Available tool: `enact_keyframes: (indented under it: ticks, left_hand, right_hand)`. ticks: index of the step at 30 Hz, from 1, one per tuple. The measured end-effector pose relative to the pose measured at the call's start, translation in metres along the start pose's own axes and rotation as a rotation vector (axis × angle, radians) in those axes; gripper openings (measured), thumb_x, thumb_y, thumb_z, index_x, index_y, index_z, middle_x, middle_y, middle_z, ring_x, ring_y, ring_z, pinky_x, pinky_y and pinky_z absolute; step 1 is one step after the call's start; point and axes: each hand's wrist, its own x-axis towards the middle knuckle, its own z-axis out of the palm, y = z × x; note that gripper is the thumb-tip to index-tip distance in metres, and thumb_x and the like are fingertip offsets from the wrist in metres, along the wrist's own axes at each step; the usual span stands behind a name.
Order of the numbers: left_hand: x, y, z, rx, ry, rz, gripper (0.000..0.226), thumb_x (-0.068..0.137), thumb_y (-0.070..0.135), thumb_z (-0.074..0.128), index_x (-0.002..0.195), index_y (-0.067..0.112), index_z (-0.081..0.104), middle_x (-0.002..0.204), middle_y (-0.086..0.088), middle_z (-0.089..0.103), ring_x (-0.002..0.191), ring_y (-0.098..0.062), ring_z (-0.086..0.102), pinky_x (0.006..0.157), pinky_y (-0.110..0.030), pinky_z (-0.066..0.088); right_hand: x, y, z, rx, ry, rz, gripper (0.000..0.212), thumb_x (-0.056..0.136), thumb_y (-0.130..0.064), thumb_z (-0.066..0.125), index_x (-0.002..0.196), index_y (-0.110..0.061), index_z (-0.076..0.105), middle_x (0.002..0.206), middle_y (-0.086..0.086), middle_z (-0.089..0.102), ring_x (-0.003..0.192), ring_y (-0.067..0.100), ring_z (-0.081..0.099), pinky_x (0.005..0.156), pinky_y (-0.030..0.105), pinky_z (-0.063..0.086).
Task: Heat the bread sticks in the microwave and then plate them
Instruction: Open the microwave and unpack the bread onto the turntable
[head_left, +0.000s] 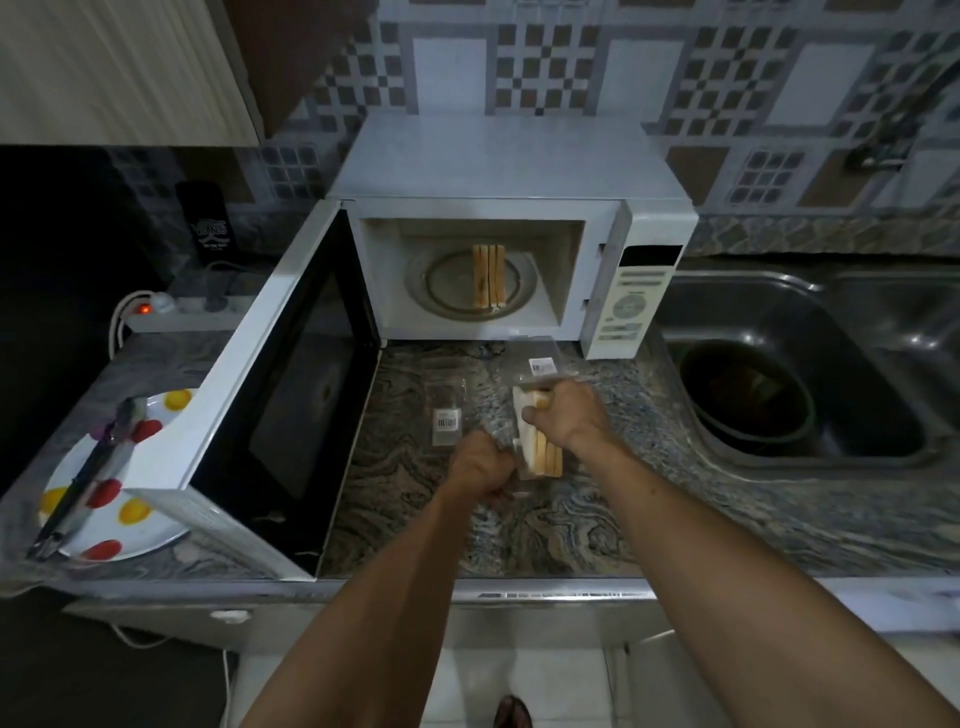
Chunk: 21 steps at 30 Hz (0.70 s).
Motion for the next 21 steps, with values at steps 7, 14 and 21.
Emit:
enact_keyframes:
  ticks: [7, 14, 21]
  left_hand:
    - [0.011, -0.006, -0.009, 0.079, 0.075, 0.056, 0.023, 0.079, 0.017, 0.065, 0.08, -0.004, 0.073, 0.076, -0.019, 0.073, 0.065, -0.029, 0.072, 0.058, -0.042, 0.061]
    - [0.012, -0.007, -0.006, 0.131, 0.193, 0.077, 0.029, 0.086, 0.031, 0.072, 0.095, 0.004, 0.074, 0.091, -0.01, 0.074, 0.079, -0.021, 0.07, 0.081, -0.03, 0.059]
    - [0.017, -0.032, 0.008, 0.314, 0.284, 0.414, 0.073, 0.088, 0.045, 0.05, 0.142, -0.002, 0.037, 0.148, -0.023, 0.03, 0.134, -0.035, 0.036, 0.115, -0.033, 0.026]
  right_hand:
    - [0.007, 0.01, -0.05, -0.163, -0.078, -0.101, 0.056, 0.08, -0.036, 0.077, 0.133, -0.023, 0.064, 0.124, 0.01, 0.067, 0.105, 0.026, 0.065, 0.085, 0.03, 0.053]
    - [0.016, 0.028, -0.085, -0.247, -0.053, -0.064, 0.055, 0.082, -0.038, 0.075, 0.133, -0.021, 0.064, 0.135, 0.009, 0.059, 0.117, 0.025, 0.058, 0.084, 0.024, 0.044]
    - [0.034, 0.01, -0.091, -0.192, 0.003, -0.105, 0.057, 0.079, -0.038, 0.077, 0.132, -0.019, 0.065, 0.132, 0.01, 0.062, 0.112, 0.027, 0.062, 0.088, 0.026, 0.049]
